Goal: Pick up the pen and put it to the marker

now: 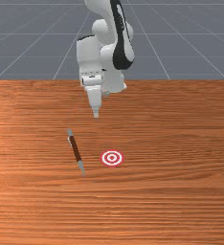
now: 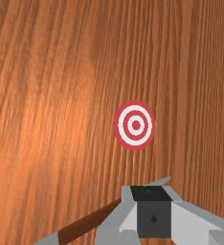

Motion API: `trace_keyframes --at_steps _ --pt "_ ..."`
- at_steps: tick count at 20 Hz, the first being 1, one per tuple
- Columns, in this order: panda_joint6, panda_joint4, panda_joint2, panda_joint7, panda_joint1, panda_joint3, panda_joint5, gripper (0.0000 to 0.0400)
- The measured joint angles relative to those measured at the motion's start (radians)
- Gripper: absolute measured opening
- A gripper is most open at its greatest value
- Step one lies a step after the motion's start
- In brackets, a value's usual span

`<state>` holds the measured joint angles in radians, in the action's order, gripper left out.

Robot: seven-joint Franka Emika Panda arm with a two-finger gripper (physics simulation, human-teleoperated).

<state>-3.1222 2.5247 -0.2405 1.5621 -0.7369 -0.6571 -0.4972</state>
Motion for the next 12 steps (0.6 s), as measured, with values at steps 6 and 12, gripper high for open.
trace_keyframes --at_steps 6,12 --pt "0.454 -0.173 0.035 -0.147 0.230 0.518 0.328 0.0000" --pt "0.129 -0.173 -0.210 -0.149 0.271 0.545 0.288 0.0000"
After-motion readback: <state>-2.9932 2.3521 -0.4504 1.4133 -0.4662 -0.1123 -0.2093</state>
